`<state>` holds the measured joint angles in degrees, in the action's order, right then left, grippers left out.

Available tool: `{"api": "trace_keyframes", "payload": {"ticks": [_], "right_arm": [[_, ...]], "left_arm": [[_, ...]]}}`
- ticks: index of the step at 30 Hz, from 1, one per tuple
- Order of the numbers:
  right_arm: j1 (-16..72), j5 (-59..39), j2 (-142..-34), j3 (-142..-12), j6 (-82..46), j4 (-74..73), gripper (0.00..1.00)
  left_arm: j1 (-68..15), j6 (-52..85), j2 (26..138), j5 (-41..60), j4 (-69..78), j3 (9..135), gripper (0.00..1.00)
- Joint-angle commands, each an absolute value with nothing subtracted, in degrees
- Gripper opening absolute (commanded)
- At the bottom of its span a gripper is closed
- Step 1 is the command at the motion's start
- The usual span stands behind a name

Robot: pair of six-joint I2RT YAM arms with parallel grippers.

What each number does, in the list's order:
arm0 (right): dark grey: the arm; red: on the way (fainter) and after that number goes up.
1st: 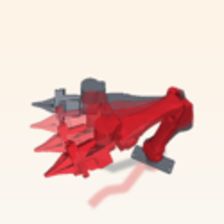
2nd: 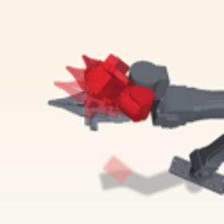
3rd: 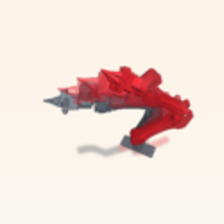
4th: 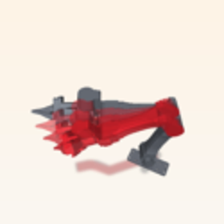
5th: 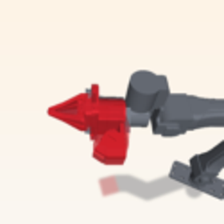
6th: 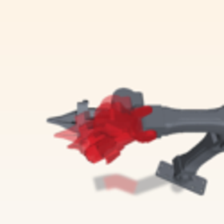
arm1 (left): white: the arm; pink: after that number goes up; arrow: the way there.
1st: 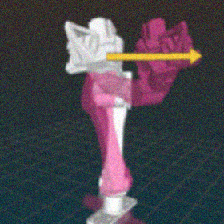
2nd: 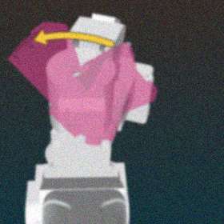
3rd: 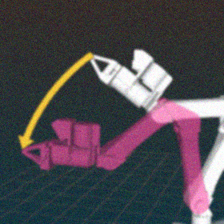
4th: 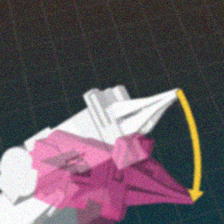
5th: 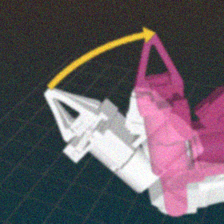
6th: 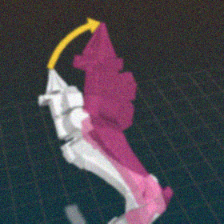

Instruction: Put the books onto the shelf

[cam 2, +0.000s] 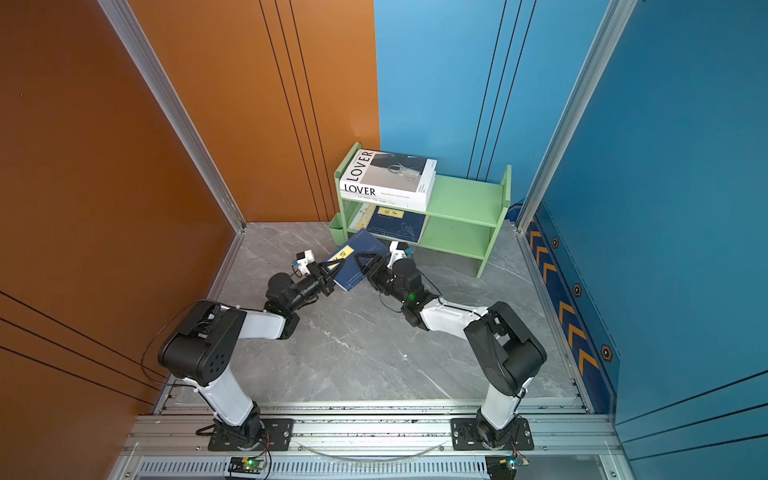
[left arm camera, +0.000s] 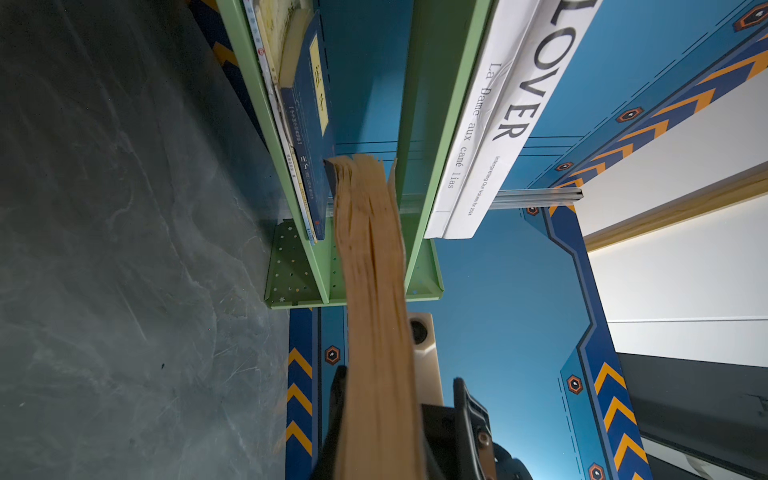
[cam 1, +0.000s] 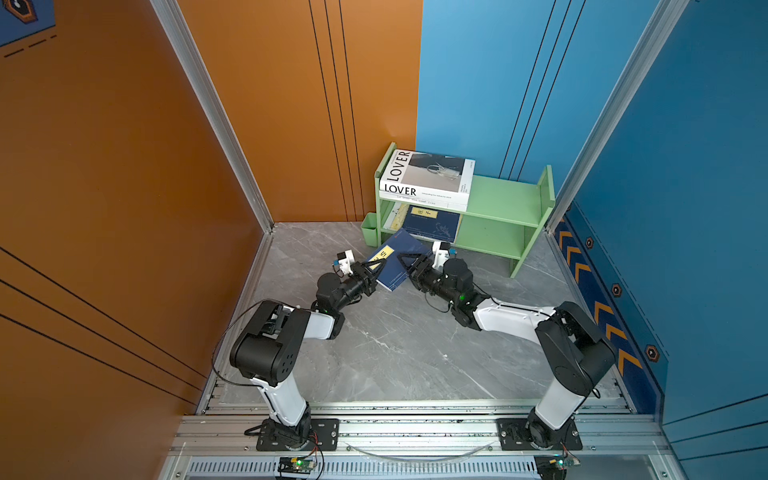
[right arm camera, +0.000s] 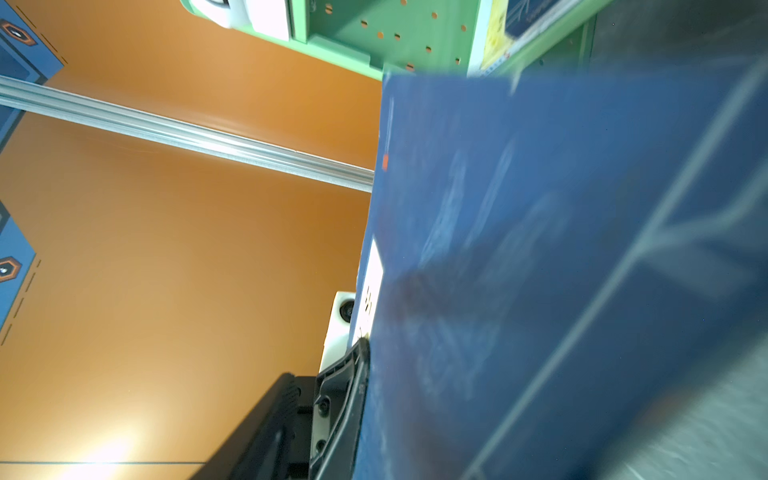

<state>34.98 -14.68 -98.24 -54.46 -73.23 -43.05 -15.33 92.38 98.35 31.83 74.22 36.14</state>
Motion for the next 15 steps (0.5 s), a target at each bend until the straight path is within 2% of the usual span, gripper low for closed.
{"api": "trace_keyframes", "payload": {"ticks": [1,5,9,15], "right_arm": [[31.3,-24.4,-95.2,-53.9,-70.9,-40.3,0.68],[28.3,-32.2,-93.0,-53.1,-67.8,-35.3,0.68],[26.0,-37.0,-90.4,-52.2,-65.7,-31.2,0.66],[24.2,-42.4,-89.0,-51.9,-64.7,-26.6,0.47]], "left_arm": [[-13.6,88.3,94.0,41.0,69.1,37.6,0.04],[-12.4,81.7,90.4,49.0,58.5,39.0,0.04],[-10.8,80.3,89.0,53.9,56.3,39.1,0.04],[-9.1,81.3,90.0,56.0,56.2,40.8,0.03]]}}
